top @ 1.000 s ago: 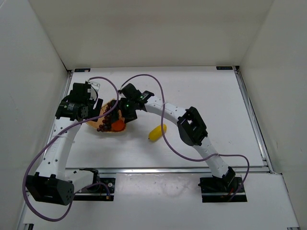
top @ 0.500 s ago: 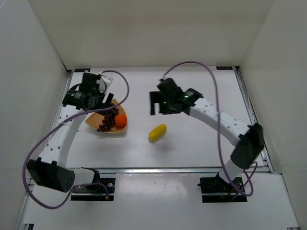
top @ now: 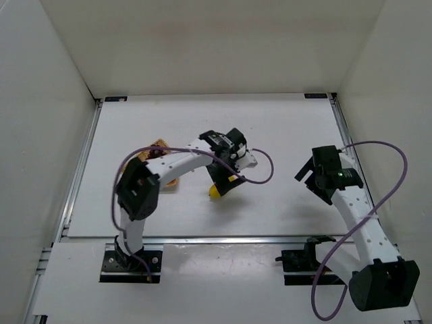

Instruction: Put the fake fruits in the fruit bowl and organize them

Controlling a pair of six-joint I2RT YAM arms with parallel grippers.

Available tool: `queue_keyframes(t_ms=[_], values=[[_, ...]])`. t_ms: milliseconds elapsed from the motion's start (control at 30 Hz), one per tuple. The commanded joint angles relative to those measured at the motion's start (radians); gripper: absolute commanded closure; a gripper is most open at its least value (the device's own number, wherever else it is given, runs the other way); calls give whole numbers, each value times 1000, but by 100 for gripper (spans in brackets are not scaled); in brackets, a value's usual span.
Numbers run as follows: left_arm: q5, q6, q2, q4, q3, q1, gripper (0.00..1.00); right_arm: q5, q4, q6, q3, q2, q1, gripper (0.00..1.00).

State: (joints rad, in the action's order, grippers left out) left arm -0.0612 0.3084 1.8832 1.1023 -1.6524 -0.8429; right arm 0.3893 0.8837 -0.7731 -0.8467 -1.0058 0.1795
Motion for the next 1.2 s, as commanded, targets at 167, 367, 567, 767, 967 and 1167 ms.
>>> queue_keyframes(t_ms=[167, 367, 567, 767, 967, 1167], values=[[-25, -40, 235, -80, -34, -5, 0, 5, 40, 24, 40, 131, -74, 0], [-14, -61, 278, -101, -33, -5, 52, 14, 51, 34, 40, 141, -74, 0], [-3, -61, 140, -78, -15, 5, 90, -10, 32, 34, 31, 96, -74, 0], [36, -52, -118, 4, -15, 202, 90, -32, -2, 24, 40, 78, -74, 0], [181, 6, -259, 4, 75, 497, 88, -53, -43, 3, 83, 68, -74, 0], [139, 40, -260, -31, 210, 749, 88, -44, -54, 3, 94, 47, -52, 0]])
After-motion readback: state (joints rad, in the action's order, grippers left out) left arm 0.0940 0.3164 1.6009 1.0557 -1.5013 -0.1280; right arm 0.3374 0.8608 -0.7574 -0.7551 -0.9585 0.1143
